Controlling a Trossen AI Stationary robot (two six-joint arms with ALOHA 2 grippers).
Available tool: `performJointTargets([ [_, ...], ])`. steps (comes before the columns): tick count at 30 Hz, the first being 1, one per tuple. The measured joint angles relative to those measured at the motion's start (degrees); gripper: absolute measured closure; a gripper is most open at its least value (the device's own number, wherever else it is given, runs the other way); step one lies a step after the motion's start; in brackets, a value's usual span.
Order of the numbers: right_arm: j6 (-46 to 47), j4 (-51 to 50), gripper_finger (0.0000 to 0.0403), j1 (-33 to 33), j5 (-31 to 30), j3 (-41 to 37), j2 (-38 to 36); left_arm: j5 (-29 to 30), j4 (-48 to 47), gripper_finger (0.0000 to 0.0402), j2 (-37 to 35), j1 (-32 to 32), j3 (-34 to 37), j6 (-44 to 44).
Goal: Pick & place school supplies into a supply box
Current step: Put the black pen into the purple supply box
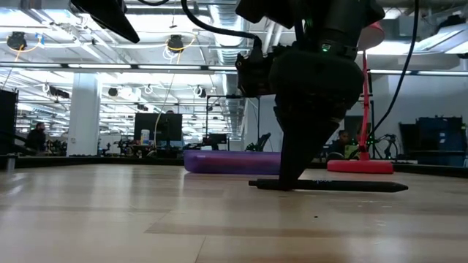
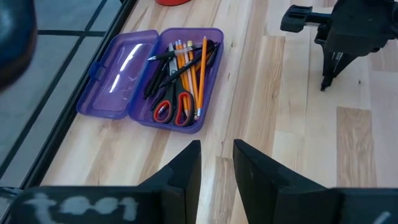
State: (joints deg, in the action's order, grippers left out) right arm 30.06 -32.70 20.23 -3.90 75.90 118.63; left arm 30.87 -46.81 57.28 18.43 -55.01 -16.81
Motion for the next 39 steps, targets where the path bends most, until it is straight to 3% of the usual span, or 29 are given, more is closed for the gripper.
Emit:
performJointTargets([
  [10, 0.05, -0.30, 0.0391, 0.09, -4.15, -0.33, -2.53, 0.04, 0.22, 0.0319, 0.00, 0.01, -0.01, 0.40],
  [39, -1.12, -0.26, 0.0394, 0.05, -5.22, 1.58, -2.71, 0.26, 0.22, 0.0319, 0.00, -0.01, -0.01, 0.54],
])
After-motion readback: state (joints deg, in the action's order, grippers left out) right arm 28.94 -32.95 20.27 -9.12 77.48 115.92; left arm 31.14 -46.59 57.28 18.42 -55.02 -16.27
